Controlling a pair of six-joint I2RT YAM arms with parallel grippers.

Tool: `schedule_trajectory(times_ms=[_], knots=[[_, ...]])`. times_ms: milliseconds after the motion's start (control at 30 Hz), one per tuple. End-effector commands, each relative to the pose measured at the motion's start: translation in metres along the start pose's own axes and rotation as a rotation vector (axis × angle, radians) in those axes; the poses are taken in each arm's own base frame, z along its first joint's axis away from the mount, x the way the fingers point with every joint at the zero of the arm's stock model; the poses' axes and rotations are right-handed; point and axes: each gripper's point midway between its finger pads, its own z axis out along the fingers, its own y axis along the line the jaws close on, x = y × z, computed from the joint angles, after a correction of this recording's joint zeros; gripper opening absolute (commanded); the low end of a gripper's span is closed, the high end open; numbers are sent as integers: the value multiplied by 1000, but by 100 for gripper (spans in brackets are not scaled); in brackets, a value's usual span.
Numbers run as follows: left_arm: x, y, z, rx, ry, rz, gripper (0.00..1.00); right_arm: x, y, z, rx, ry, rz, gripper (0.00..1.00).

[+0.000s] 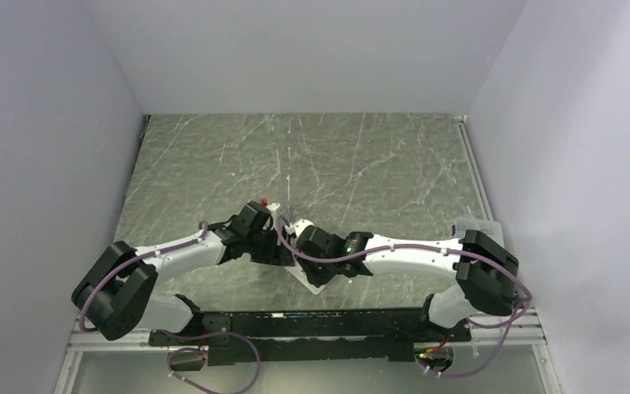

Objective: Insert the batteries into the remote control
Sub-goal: Load the battery cover into the remote control.

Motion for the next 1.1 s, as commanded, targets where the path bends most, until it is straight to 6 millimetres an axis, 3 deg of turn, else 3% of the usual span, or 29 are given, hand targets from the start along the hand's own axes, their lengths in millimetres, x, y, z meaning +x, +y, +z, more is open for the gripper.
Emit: schedule_trajectory(times_ms=[0,1067], knots=[[1,0,1,17,-2,19,71,-21,3,-2,4,-54,21,21],[1,0,1,19,-3,21,71,-14,1,-4,5,-21,33,21]])
